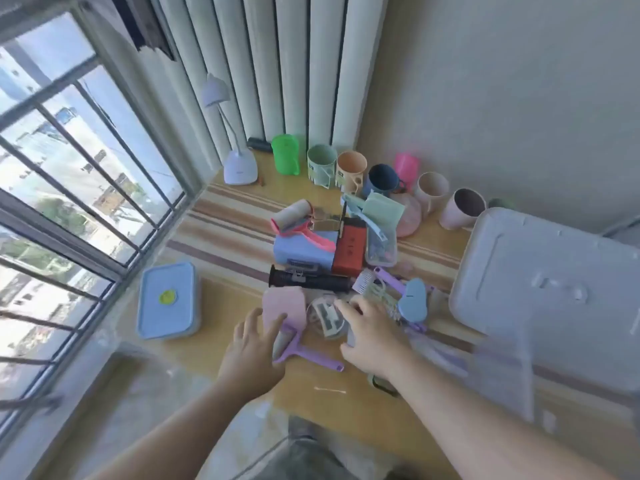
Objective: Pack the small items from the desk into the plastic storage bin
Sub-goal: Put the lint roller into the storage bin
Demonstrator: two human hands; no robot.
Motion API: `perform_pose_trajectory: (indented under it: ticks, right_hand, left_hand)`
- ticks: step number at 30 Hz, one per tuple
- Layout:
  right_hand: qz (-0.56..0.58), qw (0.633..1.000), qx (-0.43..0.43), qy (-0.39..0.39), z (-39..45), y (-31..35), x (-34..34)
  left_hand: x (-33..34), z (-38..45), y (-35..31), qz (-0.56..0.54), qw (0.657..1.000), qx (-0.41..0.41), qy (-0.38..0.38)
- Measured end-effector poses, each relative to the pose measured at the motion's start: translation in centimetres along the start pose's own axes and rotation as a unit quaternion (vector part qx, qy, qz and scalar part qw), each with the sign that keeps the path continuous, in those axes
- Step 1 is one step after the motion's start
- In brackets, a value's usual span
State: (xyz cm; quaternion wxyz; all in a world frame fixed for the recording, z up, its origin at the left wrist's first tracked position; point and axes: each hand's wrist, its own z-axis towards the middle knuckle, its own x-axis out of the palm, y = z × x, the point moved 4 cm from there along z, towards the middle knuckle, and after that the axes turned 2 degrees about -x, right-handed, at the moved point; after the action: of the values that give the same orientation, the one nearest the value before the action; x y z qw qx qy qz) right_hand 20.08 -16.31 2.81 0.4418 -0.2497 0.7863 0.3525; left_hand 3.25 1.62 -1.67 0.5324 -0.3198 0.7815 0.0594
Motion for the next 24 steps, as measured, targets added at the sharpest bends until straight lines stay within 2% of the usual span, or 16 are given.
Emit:
perform_pose_trajectory:
  ticks: [1,5,8,11,16,20,22,24]
  right_hand:
    - [0.003,1.0,0.008,0.015,0.7,0.2,0.8]
    - [0.015,0.998,0.042,0.037,2.5,0.3,3.5]
    - [-0.004,0.998,0.056,0.008,3.7,0.3,4.7]
    - [-0.017,0.997,0.069,0.005,4.6,0.4,5.0]
    - [0.003,0.998,0.064,0.003,4.0,0.2,3.9]
    - [0.054,0.998,-0.007,-0.01,1.5,0.8,2.1]
    - [0.06,0.997,-0.042,-0.02,0.4,1.4,1.7]
    - [0.059,0.996,-0.051,-0.047,-0.1,1.9,1.2]
  left_hand:
    - [0.4,0.7,0.1,0.01,1.0,0.016,0.02]
    - [1.9,2.8,-0.1,0.04,0.998,0.043,-0.003]
    - [2.9,3.5,0.5,0.052,0.997,0.028,-0.038]
    - [2.9,3.8,0.6,0.04,0.999,0.006,-0.026]
    - [-0.5,3.3,-0.4,-0.07,0.997,0.038,0.02]
    - [-4.9,3.3,-1.2,-0.153,0.985,0.034,0.071]
    - [-7.2,4.0,-1.7,-0.245,0.966,0.028,0.076]
    - [-8.8,4.8,-2.6,-0.354,0.929,0.028,0.104]
